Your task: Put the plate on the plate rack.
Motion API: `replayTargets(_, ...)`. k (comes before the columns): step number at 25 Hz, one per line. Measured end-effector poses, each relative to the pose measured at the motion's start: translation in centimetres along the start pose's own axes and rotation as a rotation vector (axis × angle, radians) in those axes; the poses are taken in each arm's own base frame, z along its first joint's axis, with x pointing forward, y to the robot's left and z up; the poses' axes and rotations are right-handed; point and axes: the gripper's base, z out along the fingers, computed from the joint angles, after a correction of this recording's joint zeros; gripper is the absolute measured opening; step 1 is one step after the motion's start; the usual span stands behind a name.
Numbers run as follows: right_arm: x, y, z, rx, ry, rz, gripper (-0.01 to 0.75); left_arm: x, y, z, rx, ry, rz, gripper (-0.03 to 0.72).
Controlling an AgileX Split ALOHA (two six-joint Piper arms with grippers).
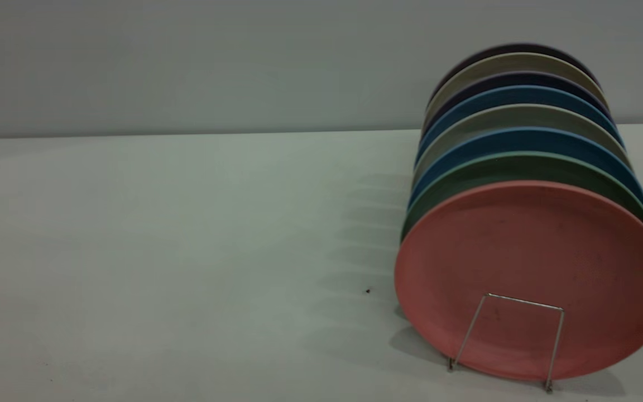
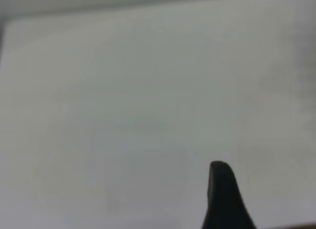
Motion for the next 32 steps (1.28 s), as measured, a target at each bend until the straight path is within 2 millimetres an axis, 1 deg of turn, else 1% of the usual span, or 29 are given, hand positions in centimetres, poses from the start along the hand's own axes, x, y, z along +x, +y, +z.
replayTargets(4,1.3,-0.1,1.0,0.014,0.004,-0.006,0.316,3.4,-0.1,1.6,0.004,0.030,0.001,0.487)
replayTargets(8,2.0,-0.1,1.3,0.015,-0.015,-0.006,0.316,5.4,-0.2,2.0,0.003,0.019,0.014,0.487)
replayTargets(12,2.5,-0.1,1.4,0.017,-0.039,-0.006,0.316,6.8,-0.2,2.4,0.002,-0.002,0.028,0.487)
replayTargets(15,2.7,-0.1,1.3,0.018,-0.067,-0.006,0.316,7.4,-0.2,3.1,0.002,-0.004,0.029,0.487)
replayTargets(22,2.8,-0.1,1.4,0.019,-0.068,-0.007,0.315,9.0,-0.1,5.6,0.008,0.094,0.046,0.487)
replayTargets(32,2.8,-0.1,1.4,0.019,-0.068,-0.007,0.315,9.1,-0.1,5.7,0.009,0.097,0.049,0.487)
